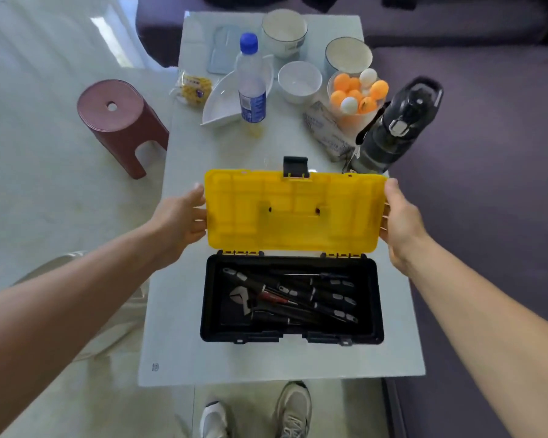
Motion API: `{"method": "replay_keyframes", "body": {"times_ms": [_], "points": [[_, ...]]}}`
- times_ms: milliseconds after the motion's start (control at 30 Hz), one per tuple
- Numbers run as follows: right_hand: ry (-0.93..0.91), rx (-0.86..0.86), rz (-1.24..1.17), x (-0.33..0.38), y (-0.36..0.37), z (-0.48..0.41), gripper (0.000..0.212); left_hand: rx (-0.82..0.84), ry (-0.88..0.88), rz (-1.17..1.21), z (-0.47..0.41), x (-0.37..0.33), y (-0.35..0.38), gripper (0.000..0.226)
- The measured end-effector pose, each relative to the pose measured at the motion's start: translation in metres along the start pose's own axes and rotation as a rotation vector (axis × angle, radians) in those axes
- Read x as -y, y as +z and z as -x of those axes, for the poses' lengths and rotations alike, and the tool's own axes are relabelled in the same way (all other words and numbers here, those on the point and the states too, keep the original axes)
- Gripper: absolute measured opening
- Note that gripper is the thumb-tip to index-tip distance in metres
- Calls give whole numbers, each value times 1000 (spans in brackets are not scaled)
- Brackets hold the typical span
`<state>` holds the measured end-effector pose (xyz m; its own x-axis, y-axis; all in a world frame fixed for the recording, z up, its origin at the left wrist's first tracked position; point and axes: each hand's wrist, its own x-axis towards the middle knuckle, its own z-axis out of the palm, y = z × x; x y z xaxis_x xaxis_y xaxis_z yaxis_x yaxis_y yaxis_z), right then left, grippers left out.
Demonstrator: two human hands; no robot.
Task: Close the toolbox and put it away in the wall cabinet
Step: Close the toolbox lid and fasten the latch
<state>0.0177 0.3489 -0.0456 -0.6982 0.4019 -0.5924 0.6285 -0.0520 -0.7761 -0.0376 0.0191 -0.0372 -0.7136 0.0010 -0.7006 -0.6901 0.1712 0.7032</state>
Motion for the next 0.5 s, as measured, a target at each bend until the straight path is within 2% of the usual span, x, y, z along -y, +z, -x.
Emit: {"method": "replay_keyframes", "body": {"times_ms": [133, 200, 300, 400, 500], "points": [[-60, -38, -58, 9, -17, 49, 79, 36, -2, 32, 37, -6, -12, 58], [-78, -41, -14, -1, -24, 79, 78, 13, -14, 2, 61, 0, -13, 49], [-114, 15, 58, -35, -27, 118, 61, 85, 51, -228, 93, 26, -7, 43], [-97, 85, 124, -78, -19, 137, 73, 135, 76, -453, 115, 62, 6, 62], [-187, 46, 193, -102, -6, 131, 72, 71, 161, -560, 116, 84, 14, 68]]}}
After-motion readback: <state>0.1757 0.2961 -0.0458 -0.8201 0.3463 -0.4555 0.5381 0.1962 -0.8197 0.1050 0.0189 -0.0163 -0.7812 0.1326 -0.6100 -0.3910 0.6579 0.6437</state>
